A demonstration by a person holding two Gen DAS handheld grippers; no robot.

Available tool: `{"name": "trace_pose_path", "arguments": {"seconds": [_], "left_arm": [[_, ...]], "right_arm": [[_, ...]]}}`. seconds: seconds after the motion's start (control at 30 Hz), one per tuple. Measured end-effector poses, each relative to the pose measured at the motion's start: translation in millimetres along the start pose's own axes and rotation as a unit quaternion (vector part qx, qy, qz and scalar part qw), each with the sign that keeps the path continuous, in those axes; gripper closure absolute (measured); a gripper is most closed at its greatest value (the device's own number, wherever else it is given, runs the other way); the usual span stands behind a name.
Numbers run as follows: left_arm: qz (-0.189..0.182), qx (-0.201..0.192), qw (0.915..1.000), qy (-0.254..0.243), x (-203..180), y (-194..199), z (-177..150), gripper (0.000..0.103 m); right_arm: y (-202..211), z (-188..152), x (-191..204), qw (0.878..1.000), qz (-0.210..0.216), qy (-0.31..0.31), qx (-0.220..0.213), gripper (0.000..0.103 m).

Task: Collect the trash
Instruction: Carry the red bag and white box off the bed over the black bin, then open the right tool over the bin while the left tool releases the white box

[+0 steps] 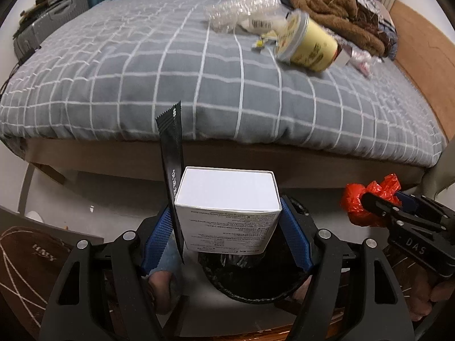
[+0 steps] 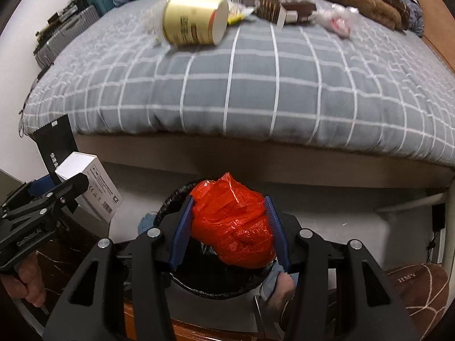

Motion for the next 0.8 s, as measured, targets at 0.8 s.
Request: {"name": "trace_pose_path", "arguments": {"seconds": [0.8], "left_arm": [[0.064, 0.075, 0.995, -0.015, 14, -95, -20, 0.032]], "right_arm": [[-96, -24, 15, 0.995, 0.035, 0.01, 0.097, 0.053]]}}
Point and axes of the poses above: each gripper's, at about its wrist camera, not at the fingertips, and y roughly against the way its jaws point, x to its left, z to its top, the point moved 2 cm from there along -y, roughly the way its jaws point, and after that the axes turned 15 degrees about y, right-handed, at the moved point
